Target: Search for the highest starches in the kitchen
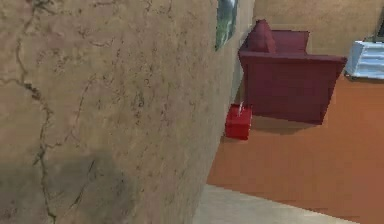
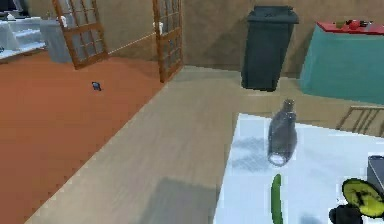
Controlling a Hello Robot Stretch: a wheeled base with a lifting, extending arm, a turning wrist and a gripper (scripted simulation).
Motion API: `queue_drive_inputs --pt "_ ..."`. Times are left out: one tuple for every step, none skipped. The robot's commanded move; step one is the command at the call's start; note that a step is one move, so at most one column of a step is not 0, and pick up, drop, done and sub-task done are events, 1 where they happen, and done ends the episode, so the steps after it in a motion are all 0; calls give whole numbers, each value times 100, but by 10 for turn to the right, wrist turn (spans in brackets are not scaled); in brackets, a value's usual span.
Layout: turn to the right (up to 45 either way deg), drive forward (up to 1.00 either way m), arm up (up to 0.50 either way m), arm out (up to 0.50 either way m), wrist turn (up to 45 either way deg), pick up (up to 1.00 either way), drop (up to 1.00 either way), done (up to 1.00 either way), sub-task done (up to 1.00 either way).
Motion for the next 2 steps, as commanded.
queue_drive_inputs --pt "270 0 0 0 0 0 0 0 0" --pt "-90 0 0 0 0 0 0 0 0"
